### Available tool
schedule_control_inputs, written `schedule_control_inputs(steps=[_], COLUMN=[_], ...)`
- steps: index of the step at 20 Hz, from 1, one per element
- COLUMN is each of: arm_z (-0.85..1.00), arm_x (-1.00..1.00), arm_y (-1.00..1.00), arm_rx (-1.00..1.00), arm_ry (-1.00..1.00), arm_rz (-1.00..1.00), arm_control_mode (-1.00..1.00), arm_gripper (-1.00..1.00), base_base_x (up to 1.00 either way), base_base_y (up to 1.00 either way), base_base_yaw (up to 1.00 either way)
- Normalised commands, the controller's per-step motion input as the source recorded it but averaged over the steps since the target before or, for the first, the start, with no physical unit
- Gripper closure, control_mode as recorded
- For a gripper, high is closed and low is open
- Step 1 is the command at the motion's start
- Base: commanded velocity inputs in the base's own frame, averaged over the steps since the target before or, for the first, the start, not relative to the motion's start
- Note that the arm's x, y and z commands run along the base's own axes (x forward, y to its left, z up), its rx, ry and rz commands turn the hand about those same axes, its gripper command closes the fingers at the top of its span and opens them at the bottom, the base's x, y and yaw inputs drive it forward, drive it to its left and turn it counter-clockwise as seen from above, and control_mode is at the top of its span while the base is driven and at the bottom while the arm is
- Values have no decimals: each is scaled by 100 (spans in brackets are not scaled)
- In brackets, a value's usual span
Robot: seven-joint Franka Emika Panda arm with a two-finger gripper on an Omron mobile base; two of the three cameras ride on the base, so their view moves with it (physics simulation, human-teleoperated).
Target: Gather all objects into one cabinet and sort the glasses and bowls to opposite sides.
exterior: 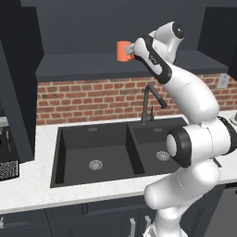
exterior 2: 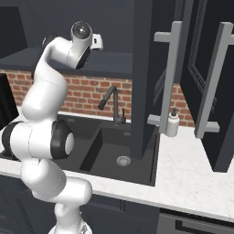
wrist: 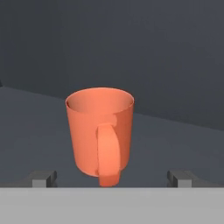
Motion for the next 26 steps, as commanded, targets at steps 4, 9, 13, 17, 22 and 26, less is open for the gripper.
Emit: schedule_control_inputs(steps=[4, 9, 13, 17, 22, 26], arm_z=[-9, -8, -2, 0, -2, -10], arm_x=[21, 1, 0, 13, 14, 6], arm_y=[1, 4, 12, 13, 1, 0], arm_rx=[-1, -2, -3, -3, 0, 0], arm_ry=[0, 0, 0, 0, 0, 0], arm_rz=[0, 0, 0, 0, 1, 2], arm_control_mode=[-100, -100, -100, -100, -100, -100], arm_gripper=[-100, -100, -100, -100, -100, 100], base_base_x=[0, 0, 0, 0, 0, 0], base_base_y=[0, 0, 0, 0, 0, 0], base_base_yaw=[0, 0, 0, 0, 0, 0])
